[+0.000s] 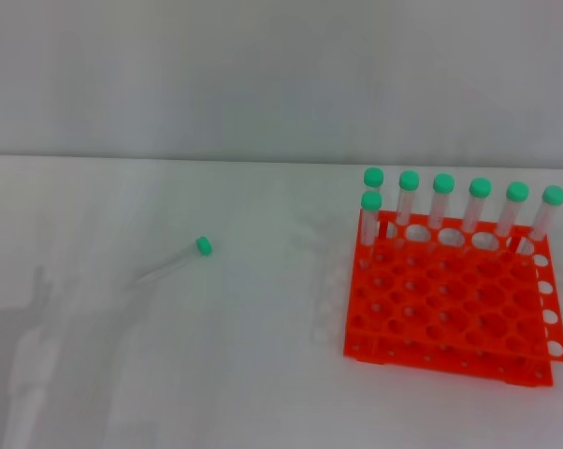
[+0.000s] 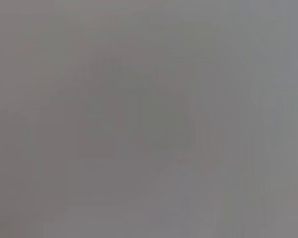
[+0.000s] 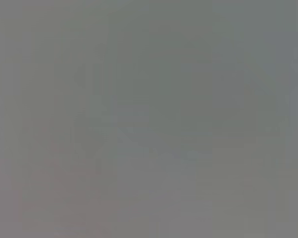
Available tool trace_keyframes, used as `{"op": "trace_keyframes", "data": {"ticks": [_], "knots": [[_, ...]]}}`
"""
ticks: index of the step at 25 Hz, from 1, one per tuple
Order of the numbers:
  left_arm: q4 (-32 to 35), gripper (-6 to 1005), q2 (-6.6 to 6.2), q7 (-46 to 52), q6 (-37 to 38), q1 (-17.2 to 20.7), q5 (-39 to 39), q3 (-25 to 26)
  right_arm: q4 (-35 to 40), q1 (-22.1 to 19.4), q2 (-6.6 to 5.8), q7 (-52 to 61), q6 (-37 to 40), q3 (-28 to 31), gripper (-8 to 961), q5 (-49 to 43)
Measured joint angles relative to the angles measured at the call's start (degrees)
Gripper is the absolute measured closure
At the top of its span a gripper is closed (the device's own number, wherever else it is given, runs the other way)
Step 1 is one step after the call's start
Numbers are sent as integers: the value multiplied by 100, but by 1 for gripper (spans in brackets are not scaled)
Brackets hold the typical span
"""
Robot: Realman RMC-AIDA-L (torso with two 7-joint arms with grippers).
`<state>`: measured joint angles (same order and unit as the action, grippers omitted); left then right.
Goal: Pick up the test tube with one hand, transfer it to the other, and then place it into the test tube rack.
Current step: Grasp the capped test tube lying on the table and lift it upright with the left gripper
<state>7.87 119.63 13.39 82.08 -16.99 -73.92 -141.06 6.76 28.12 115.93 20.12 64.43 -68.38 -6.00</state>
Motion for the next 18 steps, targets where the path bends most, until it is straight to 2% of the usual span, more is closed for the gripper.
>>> {"op": "trace_keyframes", "data": {"ticks": [5,10,18], "knots": [[8,170,7,80,-18,4,-9,6,1,11,-8,-12,-11,2,109,-6],[163,170,1,470,-553,-39,-88,18,1,21,-16,-17,-15,24,109,9],[113,170,-68,859,-1098,-408,-88,-20,1,114,-31,-433,-174,56,110,23]]}}
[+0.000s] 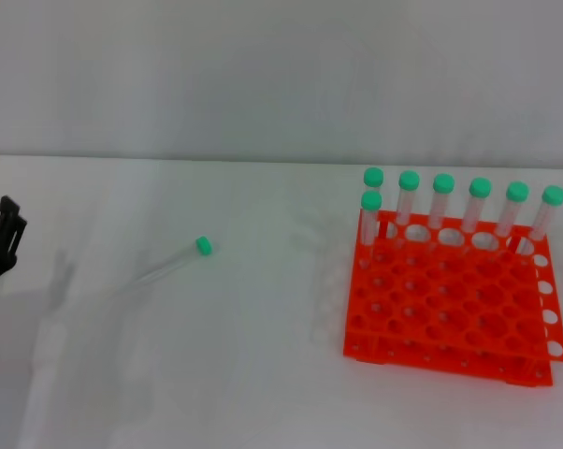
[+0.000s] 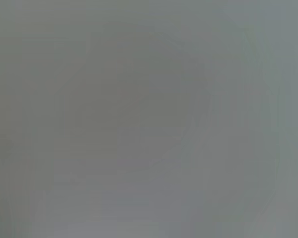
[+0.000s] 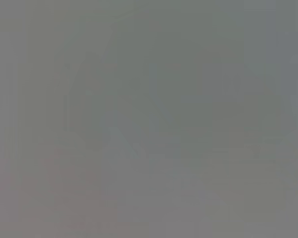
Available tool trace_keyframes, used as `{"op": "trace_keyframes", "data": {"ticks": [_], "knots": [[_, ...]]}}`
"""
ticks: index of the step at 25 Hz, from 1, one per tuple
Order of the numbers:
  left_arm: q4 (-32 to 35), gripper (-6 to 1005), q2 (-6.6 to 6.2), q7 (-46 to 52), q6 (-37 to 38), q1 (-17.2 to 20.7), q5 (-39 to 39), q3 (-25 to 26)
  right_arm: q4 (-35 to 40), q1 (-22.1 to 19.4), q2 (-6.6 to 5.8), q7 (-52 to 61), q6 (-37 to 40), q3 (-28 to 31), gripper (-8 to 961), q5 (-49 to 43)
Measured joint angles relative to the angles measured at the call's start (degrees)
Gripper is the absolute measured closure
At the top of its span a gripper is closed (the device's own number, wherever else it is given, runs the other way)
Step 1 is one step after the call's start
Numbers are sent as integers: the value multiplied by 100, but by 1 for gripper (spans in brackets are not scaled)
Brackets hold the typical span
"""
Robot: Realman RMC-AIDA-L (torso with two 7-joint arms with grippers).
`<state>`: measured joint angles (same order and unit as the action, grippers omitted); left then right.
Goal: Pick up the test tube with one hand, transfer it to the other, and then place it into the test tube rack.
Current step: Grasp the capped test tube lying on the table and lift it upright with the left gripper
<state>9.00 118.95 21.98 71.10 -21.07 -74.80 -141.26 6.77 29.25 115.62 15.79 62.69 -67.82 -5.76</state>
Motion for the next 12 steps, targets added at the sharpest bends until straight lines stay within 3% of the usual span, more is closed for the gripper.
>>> {"op": "trace_keyframes", "data": {"ticks": [3,6,10,12], "knots": [[-124,169,-143,597,-121,-178,165,-5,0,39,-14,-31,-41,0,110,0],[-483,169,-406,1841,-127,-394,813,-14,7,60,-20,-44,-46,-2,110,1],[-1594,170,-823,4272,113,-908,2166,-98,8,93,-31,-234,-91,-3,110,6],[-2249,170,-965,5234,276,-1184,2636,-371,11,125,-31,-321,-110,-7,110,5]]}}
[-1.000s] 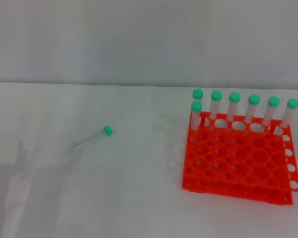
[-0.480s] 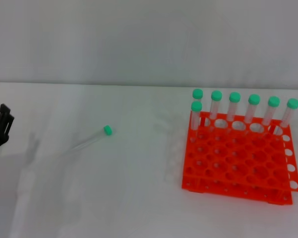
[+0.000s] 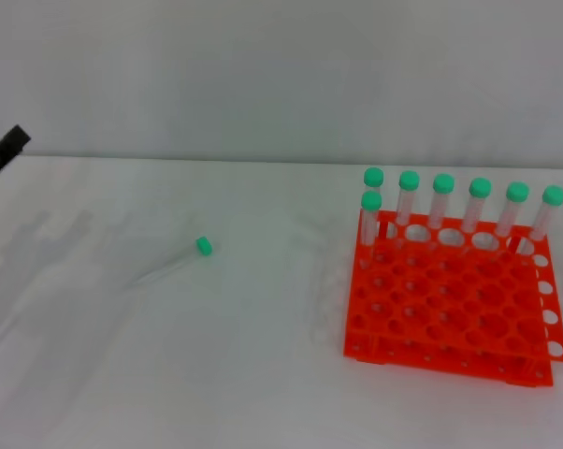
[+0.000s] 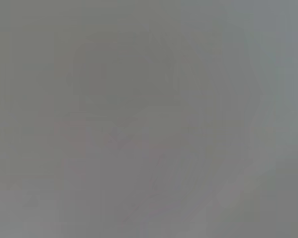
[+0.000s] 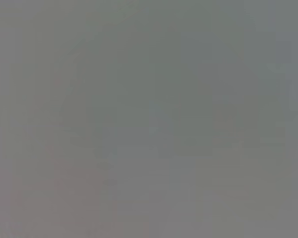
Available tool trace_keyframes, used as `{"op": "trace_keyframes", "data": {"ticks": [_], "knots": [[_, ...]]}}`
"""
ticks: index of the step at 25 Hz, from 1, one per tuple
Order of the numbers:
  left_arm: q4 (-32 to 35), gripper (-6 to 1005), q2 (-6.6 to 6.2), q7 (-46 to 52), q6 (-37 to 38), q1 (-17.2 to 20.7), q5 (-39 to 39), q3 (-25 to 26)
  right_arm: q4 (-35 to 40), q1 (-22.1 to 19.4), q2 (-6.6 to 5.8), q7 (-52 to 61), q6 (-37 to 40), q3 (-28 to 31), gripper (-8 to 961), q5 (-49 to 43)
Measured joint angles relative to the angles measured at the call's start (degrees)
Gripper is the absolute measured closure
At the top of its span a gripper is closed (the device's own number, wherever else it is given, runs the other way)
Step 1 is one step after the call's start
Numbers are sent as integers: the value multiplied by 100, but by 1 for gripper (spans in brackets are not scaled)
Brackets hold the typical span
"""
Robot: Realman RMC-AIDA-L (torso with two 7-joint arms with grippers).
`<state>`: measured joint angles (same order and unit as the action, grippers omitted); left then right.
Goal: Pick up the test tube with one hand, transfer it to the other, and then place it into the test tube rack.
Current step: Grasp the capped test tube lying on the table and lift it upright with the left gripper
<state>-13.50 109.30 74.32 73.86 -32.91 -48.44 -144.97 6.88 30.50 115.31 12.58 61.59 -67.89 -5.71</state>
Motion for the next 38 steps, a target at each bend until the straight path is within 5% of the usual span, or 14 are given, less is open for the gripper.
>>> {"op": "trace_keyframes", "data": {"ticks": [3,6,14,24,29,35,38], "knots": [[-1359,170,-107,1634,292,-396,359,-1189,28,7,3,-25,-7,-8,109,-11],[-2327,169,-145,2424,718,-681,831,-1833,76,8,4,-27,-5,9,109,4],[-3659,170,-364,2693,1766,-1582,2926,-1850,156,43,8,-30,-9,14,110,10],[-3681,173,-380,1483,1955,-2602,5099,-1836,158,77,20,-36,-8,14,109,9],[-3480,173,-281,1154,1815,-3041,6426,-1832,158,99,29,-34,-6,13,110,8],[-3249,174,165,1127,764,-3438,7541,-1828,151,115,44,-6,-6,13,110,8],[-3017,174,284,1127,341,-3500,7739,-1825,143,91,49,0,-6,13,110,9]]}}
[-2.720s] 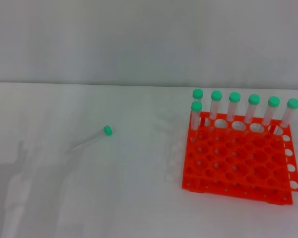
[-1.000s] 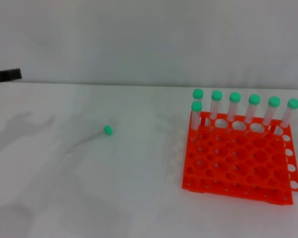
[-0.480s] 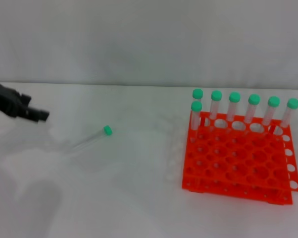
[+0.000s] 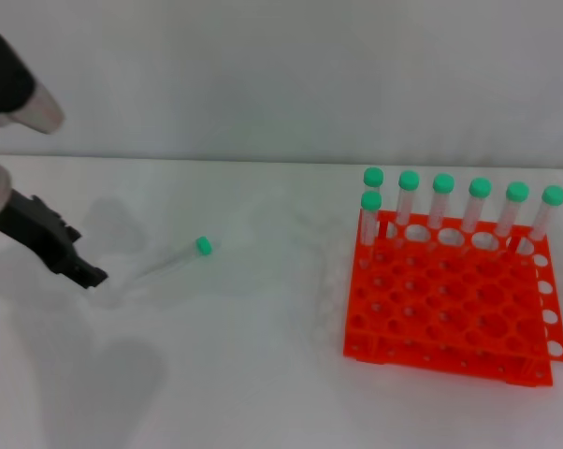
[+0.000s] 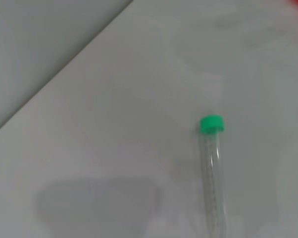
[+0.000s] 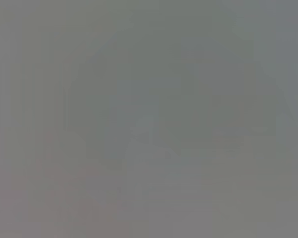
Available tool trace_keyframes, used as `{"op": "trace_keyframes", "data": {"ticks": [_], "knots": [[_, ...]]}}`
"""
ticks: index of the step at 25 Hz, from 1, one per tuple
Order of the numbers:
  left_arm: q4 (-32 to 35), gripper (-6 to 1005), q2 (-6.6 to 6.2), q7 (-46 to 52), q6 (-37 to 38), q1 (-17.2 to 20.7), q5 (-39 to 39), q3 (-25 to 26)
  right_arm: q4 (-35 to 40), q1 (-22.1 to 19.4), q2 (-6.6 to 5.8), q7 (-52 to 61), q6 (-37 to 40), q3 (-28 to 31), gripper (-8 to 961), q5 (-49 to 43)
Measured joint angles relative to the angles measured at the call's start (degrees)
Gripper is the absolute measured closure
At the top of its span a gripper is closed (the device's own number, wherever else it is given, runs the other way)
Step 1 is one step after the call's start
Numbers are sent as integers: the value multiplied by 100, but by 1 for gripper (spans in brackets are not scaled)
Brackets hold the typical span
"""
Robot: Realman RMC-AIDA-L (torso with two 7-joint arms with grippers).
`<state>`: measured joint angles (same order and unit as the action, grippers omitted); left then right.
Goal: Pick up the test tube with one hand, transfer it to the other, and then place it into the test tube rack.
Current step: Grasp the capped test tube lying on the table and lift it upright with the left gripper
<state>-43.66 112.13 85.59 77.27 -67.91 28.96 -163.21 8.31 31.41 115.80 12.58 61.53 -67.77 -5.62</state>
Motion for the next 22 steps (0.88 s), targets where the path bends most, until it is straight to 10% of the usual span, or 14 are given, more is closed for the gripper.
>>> {"op": "trace_keyframes", "data": {"ticks": [22], "knots": [[1112,180,88,150,-1144,279,-312,18,-34,28,13,17,-1,-46,110,-4]]}}
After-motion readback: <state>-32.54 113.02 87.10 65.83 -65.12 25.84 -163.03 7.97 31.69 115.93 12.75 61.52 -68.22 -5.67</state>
